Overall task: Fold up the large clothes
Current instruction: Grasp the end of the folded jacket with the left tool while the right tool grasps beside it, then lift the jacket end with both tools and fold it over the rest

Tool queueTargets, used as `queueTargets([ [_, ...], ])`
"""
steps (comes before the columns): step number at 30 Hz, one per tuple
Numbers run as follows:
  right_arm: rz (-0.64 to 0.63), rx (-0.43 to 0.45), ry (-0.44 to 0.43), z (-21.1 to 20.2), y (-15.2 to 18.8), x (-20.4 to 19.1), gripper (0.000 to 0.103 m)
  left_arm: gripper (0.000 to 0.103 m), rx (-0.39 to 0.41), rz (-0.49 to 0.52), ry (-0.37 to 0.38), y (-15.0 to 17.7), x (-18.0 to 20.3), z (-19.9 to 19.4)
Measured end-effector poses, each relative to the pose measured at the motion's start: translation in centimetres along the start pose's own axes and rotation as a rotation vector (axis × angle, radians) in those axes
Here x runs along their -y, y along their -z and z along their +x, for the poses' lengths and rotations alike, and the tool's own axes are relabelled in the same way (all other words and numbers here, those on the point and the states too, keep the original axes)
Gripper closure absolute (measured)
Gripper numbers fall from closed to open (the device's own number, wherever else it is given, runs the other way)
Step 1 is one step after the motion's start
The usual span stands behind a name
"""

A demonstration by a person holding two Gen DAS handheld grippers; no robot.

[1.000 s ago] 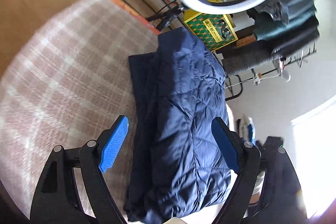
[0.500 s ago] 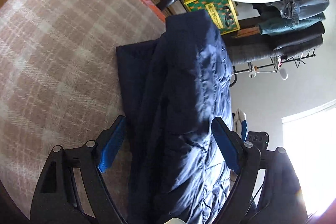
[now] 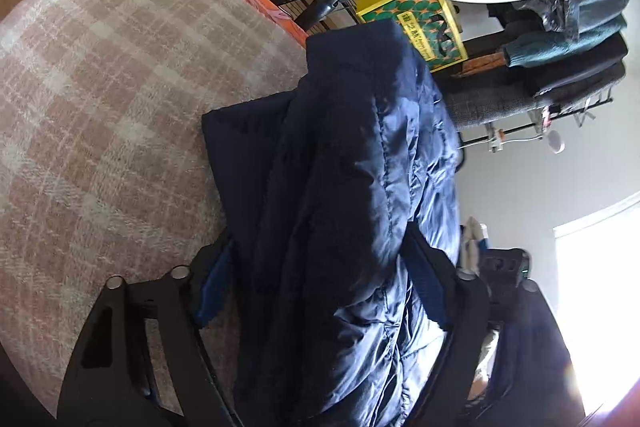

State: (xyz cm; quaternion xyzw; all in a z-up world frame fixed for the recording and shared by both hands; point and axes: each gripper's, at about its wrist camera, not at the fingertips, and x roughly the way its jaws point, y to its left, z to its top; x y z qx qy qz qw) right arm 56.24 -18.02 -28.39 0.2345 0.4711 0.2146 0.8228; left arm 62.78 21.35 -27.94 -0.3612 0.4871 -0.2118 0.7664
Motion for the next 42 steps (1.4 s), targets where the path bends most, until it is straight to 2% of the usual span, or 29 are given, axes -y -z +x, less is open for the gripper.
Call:
queueTargets([
  [1,-0.004,0.003,0.012,0.1,0.1,-0.1,0.038,0.037,0.002,0.008,-0.021,0.1,0.2,0.1],
  [2,-0.003,0.005,0.019,0.1,0.1,-0.2,0.043,0.047,-0.005,0.003,-0.022,0.2,0.2,0.3],
  [6,-0.01,0.014,0.058,-0.2,0.0,-0.8,0.06,0.067,0.023,0.028,-0.042,1.0,1.2,0.2],
  [9,-0.069,0.019,0.093,-1.2,0.1,-2.1,0.069,0.077,0.046,0.071,-0.066,1.7,2.8,-0.5],
  [12,-0.107,0.02,0.115,-2.2,0.2,-3.2,0.075,0.082,0.052,0.089,-0.089,2.4,4.4,-1.1],
  [18,-0.145,0.002,0.16,-5.6,1.7,-4.6,0.078,0.085,0.04,0.116,-0.094,5.3,7.4,-2.3],
  [28,-0.172,-0.013,0.243,-16.0,8.7,-4.5,0.079,0.087,-0.04,0.186,-0.052,15.7,13.7,-2.0],
  [33,-0.162,-0.001,0.284,-21.4,12.3,-3.8,0.079,0.087,-0.086,0.245,-0.058,20.7,17.7,-1.1],
  [38,-0.132,0.005,0.32,-25.9,15.7,-1.5,0.079,0.087,-0.171,0.241,-0.052,26.0,20.3,0.8],
  [42,-0.094,-0.008,0.342,-28.7,18.9,1.1,0.079,0.087,-0.261,0.274,-0.087,30.4,21.8,2.9],
])
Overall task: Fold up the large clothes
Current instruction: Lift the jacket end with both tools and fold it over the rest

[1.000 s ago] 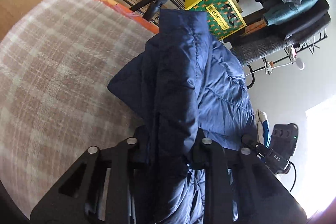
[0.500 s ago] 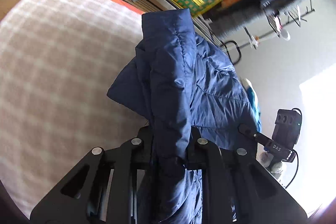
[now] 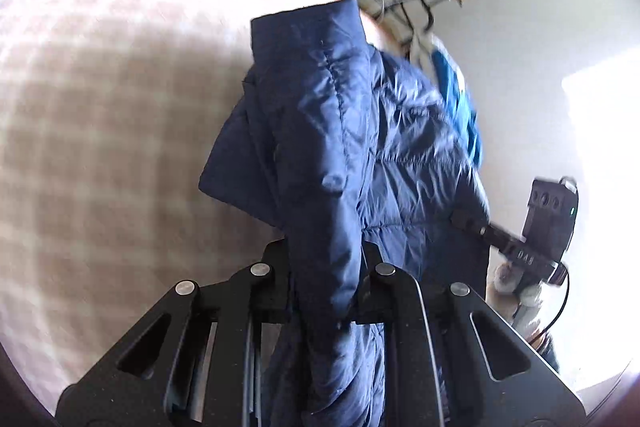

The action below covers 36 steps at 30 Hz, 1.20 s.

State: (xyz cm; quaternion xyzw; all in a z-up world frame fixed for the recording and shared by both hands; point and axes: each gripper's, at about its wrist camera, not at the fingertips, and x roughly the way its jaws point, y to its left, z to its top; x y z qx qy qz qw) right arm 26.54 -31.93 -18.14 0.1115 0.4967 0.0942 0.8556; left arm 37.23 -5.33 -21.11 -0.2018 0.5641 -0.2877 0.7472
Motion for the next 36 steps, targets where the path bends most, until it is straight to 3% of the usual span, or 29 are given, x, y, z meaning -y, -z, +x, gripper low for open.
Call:
queueTargets([
  [6,0.09,0.002,-0.017,-1.2,3.7,4.4,0.079,0.087,-0.046,0.025,-0.017,1.3,3.0,1.8],
  [11,0.005,0.044,0.066,-2.9,3.4,2.9,0.08,0.088,0.01,0.133,-0.042,1.4,7.3,0.7],
  [17,-0.092,0.119,0.121,-7.6,1.2,2.4,0.081,0.088,0.065,0.166,-0.005,1.1,11.2,-0.1],
  [24,-0.193,0.195,0.19,-13.1,-2.0,3.3,0.081,0.088,0.131,0.251,0.01,-1.8,16.9,-0.3],
  [36,-0.249,0.288,0.458,-20.1,-10.9,10.5,0.081,0.088,0.198,0.339,0.082,-9.1,27.8,9.3],
])
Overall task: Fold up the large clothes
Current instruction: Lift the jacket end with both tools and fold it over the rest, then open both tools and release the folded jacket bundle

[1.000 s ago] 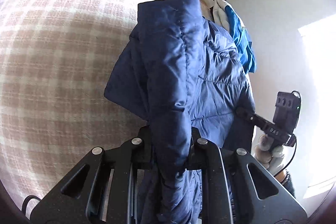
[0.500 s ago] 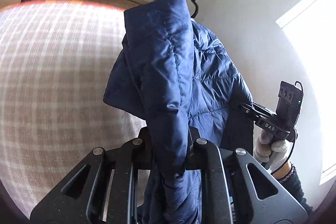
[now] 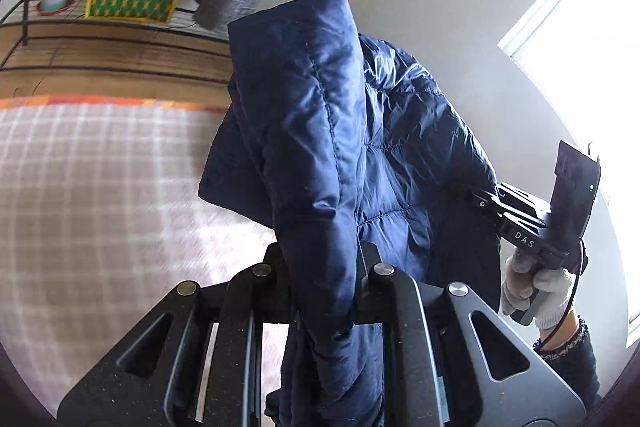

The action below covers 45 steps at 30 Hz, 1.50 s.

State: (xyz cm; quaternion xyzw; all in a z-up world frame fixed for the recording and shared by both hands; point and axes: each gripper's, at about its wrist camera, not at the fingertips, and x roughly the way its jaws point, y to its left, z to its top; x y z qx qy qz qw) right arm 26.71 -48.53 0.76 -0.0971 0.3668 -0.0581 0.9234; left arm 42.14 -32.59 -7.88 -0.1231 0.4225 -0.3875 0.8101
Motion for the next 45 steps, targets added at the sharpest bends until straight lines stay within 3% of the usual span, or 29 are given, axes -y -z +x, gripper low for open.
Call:
queueTargets([
  [6,0.012,0.032,0.14,2.9,-3.4,5.4,0.081,0.088,0.021,0.066,-0.008,-3.9,2.3,7.4],
  [11,0.011,0.031,0.221,6.2,-5.8,9.3,0.081,0.088,0.031,0.039,-0.015,-6.6,2.2,13.8],
  [15,0.007,0.01,0.269,10.5,-7.0,11.8,0.081,0.088,0.022,0.005,-0.017,-7.2,1.4,17.6],
  [20,-0.001,-0.026,0.272,14.9,-6.6,13.3,0.081,0.088,0.005,0.024,-0.086,-7.6,-0.6,20.6],
  [22,0.019,-0.033,0.282,16.1,-6.2,14.3,0.077,0.086,0.004,0.038,-0.095,-7.9,-1.1,21.0],
  [25,0.06,-0.049,0.319,17.3,-5.6,16.1,0.06,0.074,0.003,0.041,-0.123,-8.5,-1.6,21.4],
  [27,0.025,-0.086,0.431,18.1,-4.9,16.5,0.045,0.068,0.008,0.017,-0.132,-8.6,-2.0,21.5],
  [29,-0.012,-0.144,0.553,18.8,-4.4,16.8,0.044,0.058,0.012,0.012,-0.151,-8.5,-2.2,21.4],
  [30,0.0,-0.144,0.551,18.5,-4.1,17.2,0.044,0.049,0.019,0.017,-0.178,-8.3,-2.2,21.2],
  [31,0.031,-0.13,0.536,18.0,-4.0,17.5,0.044,0.047,0.031,0.016,-0.205,-8.2,-2.2,20.9],
  [35,0.109,-0.092,0.495,16.4,-3.4,18.6,0.044,0.046,0.1,-0.031,-0.256,-8.6,-3.3,19.1],
  [39,0.144,-0.064,0.443,15.3,-2.8,18.6,0.044,0.046,0.143,0.004,-0.356,-9.6,-3.5,18.9],
  [43,0.166,-0.049,0.397,15.0,-2.2,18.0,0.044,0.046,0.015,0.047,-0.478,-10.4,-4.1,23.9],
  [45,0.15,-0.064,0.402,15.8,-2.3,17.7,0.044,0.046,0.026,0.044,-0.505,-10.3,-4.3,24.7],
])
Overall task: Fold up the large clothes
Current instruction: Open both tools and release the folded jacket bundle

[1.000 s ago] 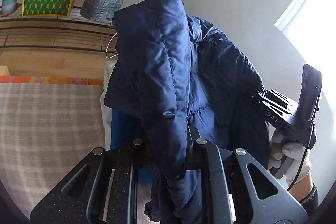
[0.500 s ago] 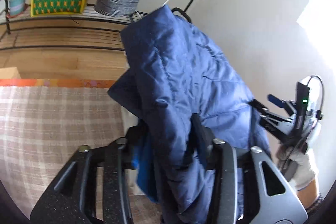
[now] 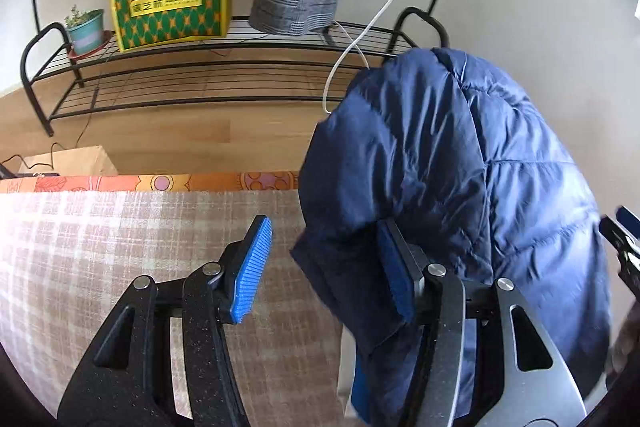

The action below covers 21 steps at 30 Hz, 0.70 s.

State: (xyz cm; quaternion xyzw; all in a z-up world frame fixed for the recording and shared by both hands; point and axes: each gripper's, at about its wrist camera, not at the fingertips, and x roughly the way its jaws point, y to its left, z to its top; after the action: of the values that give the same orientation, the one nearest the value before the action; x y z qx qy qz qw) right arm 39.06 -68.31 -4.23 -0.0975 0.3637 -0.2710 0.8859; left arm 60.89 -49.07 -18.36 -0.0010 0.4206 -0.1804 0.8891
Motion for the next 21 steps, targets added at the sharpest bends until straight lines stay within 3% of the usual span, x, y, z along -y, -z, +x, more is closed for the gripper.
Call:
queueTargets([
  [2,-0.021,-0.009,0.015,0.3,0.2,-0.6,0.044,0.046,0.008,0.012,-0.034,-0.1,0.0,0.5],
  [9,0.036,0.011,-0.005,-1.2,0.2,-0.5,0.044,0.046,0.035,0.002,-0.008,-0.3,-1.6,-2.7],
  [15,0.053,0.051,-0.009,-6.2,-0.7,-0.8,0.044,0.046,0.077,0.026,0.041,-0.2,-1.0,-8.8],
  [21,0.08,0.106,-0.004,-14.0,-1.6,-1.2,0.044,0.046,0.142,0.08,0.101,0.3,0.4,-17.6],
])
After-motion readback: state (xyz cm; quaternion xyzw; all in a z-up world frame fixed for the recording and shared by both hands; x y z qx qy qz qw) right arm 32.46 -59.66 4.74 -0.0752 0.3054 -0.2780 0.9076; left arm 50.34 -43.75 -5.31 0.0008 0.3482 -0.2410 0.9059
